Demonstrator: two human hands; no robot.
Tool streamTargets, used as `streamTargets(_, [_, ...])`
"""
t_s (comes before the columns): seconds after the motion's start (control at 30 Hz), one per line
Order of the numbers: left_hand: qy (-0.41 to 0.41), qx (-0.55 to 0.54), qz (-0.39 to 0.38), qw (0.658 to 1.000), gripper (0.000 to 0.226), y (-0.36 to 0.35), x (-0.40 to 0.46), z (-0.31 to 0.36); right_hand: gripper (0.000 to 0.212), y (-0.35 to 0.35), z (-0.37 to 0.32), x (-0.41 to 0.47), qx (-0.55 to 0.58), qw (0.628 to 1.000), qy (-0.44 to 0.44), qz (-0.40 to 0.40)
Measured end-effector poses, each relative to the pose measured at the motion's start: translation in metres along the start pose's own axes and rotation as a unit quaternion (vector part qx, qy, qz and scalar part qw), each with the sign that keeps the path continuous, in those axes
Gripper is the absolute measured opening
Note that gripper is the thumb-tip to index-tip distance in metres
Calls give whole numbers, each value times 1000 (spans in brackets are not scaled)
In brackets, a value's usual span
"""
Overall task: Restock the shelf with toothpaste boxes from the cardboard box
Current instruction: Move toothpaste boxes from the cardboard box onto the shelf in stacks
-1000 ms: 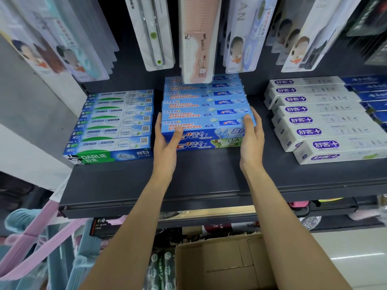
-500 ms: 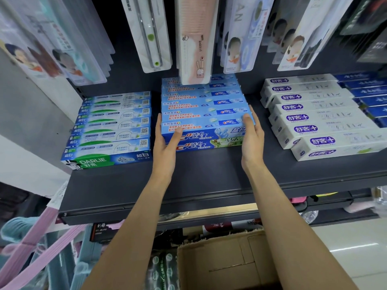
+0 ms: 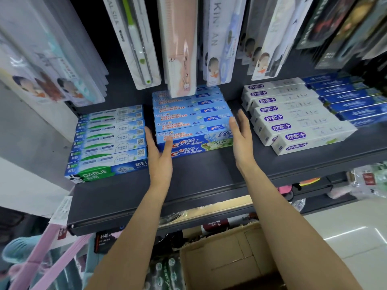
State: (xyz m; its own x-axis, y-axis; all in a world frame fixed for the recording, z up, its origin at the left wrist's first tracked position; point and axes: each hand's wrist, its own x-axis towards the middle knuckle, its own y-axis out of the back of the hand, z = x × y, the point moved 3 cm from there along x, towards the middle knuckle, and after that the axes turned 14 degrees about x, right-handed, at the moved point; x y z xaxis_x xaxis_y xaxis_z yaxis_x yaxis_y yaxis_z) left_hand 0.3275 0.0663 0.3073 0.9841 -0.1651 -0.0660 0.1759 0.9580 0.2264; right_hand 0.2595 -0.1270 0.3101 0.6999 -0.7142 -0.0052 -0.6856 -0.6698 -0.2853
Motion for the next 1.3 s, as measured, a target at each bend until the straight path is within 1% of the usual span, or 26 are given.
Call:
streamTargets(0.07, [-47,68,77,994,63,11,-16,12,54,9,-17,-12,-94,993,73,-9])
streamTargets(0.1, [-88,99,116,984,59,17,-29,19,50,14,-27,-20,-148,982,114,-25])
streamTargets(0.13, [-141,123,140,972,54,20,-44,27,44,21,-39,-28,-199,966,156,-44])
streamTargets(0.17, [-194,137,141,961,49,19,-61,36,38,30,-52,-37,-248,946,200,-62])
streamTargets(0.23, [-286,148,92,942,39,9,-96,57,29,50,-77,-58,-340,891,287,-89])
streamTargets(0.3, [-378,178,27,908,27,-11,-124,73,27,81,-94,-76,-417,839,333,-105])
streamTargets(0.33, [-420,204,3,884,24,-25,-135,79,27,99,-100,-80,-446,820,342,-107])
streamTargets(0.4, [-474,258,-25,842,21,-59,-149,84,28,140,-109,-77,-477,799,351,-103])
streamTargets(0.43, [-476,285,-33,831,21,-80,-153,85,28,161,-113,-69,-483,795,353,-98])
streamTargets(0.47, [-454,314,-39,833,23,-103,-154,85,28,181,-115,-57,-485,795,352,-94])
streamTargets(0.5, [-409,344,-49,844,31,-127,-153,84,30,201,-116,-42,-485,798,345,-95])
streamTargets(0.57, [-287,387,-89,872,61,-174,-146,78,41,232,-114,-5,-496,803,308,-119])
streamTargets(0.63, [-181,383,-114,899,93,-213,-133,71,56,253,-107,29,-519,798,257,-165])
streamTargets(0.67, [-137,363,-114,915,105,-228,-123,68,62,260,-102,43,-530,793,235,-190])
streamTargets(0.73, [-75,326,-105,936,119,-248,-104,63,69,266,-91,65,-548,778,206,-229])
streamTargets(0.77, [-67,328,-97,937,122,-254,-96,62,69,266,-86,72,-563,762,208,-243])
streamTargets(0.83, [-80,370,-78,922,121,-258,-85,59,64,261,-76,81,-597,728,229,-247])
streamTargets(0.9, [-117,441,-72,887,114,-260,-80,62,55,252,-69,82,-603,724,242,-231])
streamTargets(0.97, [-176,518,-76,833,108,-263,-75,62,49,246,-66,79,-593,731,250,-229])
streamTargets(1.0, [-196,542,-80,813,105,-264,-72,61,50,246,-68,77,-583,735,256,-231])
streamTargets(1.03, [-205,556,-84,801,103,-266,-70,60,54,247,-71,79,-563,751,248,-240])
streamTargets(1.1, [-200,572,-84,791,100,-271,-66,56,62,248,-85,93,-489,810,205,-250])
streamTargets(1.13, [-198,578,-75,788,101,-274,-66,55,63,246,-92,108,-460,831,193,-245])
streamTargets(1.17, [-197,587,-66,783,103,-277,-65,55,60,243,-97,126,-450,839,191,-237])
streamTargets(1.23, [-192,613,-58,765,105,-283,-64,55,57,230,-99,167,-472,832,177,-234])
streamTargets(1.3, [-193,637,-59,744,105,-288,-62,57,59,214,-91,203,-514,808,147,-249])
